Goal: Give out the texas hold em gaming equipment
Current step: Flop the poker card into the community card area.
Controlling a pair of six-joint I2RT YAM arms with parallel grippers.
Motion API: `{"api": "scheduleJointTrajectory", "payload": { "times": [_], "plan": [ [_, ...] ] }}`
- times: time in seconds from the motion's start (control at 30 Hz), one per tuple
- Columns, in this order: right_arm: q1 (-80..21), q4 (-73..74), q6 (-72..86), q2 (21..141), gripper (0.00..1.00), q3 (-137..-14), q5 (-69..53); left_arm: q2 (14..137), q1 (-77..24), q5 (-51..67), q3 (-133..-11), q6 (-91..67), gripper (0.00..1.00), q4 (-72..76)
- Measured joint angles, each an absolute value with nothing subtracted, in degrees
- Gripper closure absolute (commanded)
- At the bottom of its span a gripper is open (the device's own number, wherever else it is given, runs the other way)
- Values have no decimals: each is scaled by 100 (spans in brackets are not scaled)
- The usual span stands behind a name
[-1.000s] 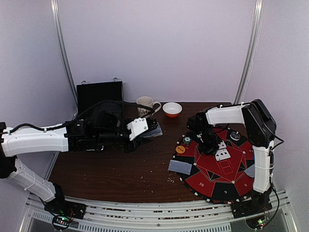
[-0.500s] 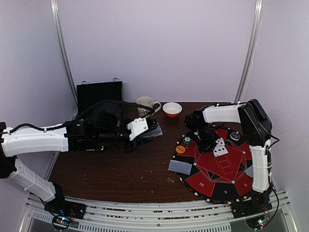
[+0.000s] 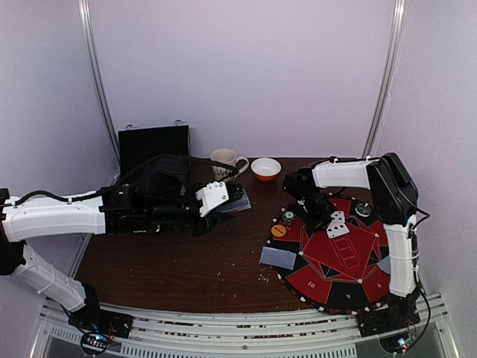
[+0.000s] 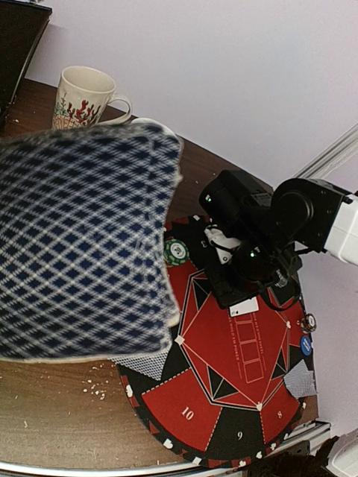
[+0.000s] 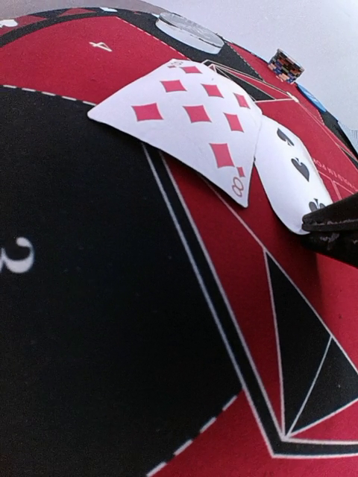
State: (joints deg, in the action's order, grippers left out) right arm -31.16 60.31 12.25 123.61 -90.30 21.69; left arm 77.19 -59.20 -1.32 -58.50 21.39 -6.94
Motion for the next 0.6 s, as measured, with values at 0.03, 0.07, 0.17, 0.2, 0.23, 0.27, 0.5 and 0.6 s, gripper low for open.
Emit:
{"api": "scheduleJointTrajectory", "payload": {
  "times": [0.03,0.07,0.17,0.2,0.23,0.27,0.5,0.6],
  "plan": [
    [-3111,6016,1225,12368,100,-9056,2169,7719,-5920,-132,-5850,2139,65,-694],
    [-3109,5988,1227,12372,100,-9067,2163,7719,-5920,-132,-5850,2139,65,-696],
    [-3109,5937,1234,12372,96,-9072,2137,7719,-5920,-132,-5850,2141,65,-694],
    [-3109,5931,1238,12372,93,-9072,2121,7719,-5920,-132,-5850,2141,65,-696],
    [-3109,5918,1240,12372,89,-9070,2104,7719,-5920,-132,-5850,2141,65,-696],
    [-3109,5900,1243,12366,85,-9065,2082,7719,-5920,-132,-5850,2143,65,-696],
    [-3116,5789,1291,12095,69,-8932,1822,7714,-5920,-128,-5850,2152,65,-696],
    [-3124,5787,1337,11850,62,-8930,1623,7714,-5920,-123,-5848,2152,65,-696]
  ]
}}
